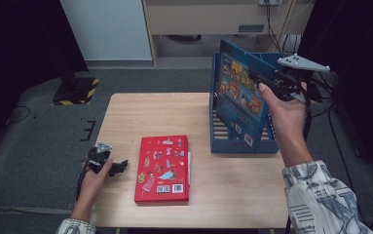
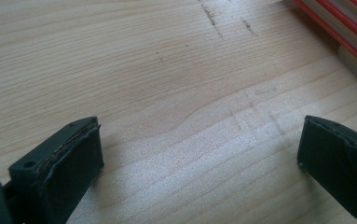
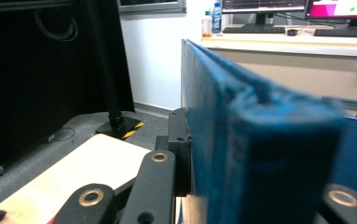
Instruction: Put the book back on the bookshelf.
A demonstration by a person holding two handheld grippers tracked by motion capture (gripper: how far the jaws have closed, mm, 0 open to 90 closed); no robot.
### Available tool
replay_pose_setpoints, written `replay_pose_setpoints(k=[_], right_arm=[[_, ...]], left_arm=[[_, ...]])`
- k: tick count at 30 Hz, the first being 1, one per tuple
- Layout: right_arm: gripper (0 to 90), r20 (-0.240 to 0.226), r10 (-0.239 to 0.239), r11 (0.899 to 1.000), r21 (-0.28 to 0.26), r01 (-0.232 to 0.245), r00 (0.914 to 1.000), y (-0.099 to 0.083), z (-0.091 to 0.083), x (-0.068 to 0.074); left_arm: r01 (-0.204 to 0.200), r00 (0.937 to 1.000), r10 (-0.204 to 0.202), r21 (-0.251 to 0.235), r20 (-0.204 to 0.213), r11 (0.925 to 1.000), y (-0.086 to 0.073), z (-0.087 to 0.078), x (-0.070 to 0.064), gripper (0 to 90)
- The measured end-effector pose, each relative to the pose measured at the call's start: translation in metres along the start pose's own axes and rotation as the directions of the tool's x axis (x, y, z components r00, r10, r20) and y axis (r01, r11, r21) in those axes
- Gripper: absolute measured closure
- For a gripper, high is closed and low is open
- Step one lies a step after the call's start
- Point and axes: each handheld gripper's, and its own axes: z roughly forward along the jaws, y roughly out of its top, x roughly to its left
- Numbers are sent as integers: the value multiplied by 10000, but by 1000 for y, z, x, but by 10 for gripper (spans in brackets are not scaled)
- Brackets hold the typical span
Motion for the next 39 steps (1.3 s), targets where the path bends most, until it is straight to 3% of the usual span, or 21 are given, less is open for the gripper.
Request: replay_pose_setpoints(k=[21, 39], right_arm=[[820, 1096, 298, 9996, -40, -296, 9935, 7, 43, -4], [820, 1461, 280, 9996, -22, -280, 9889, 6, 63, -1]], left_arm=[[-38, 10000, 38, 8, 41, 10000, 0, 0, -1, 0], [-86, 9999, 86, 20, 74, 10000, 1, 0, -1, 0]])
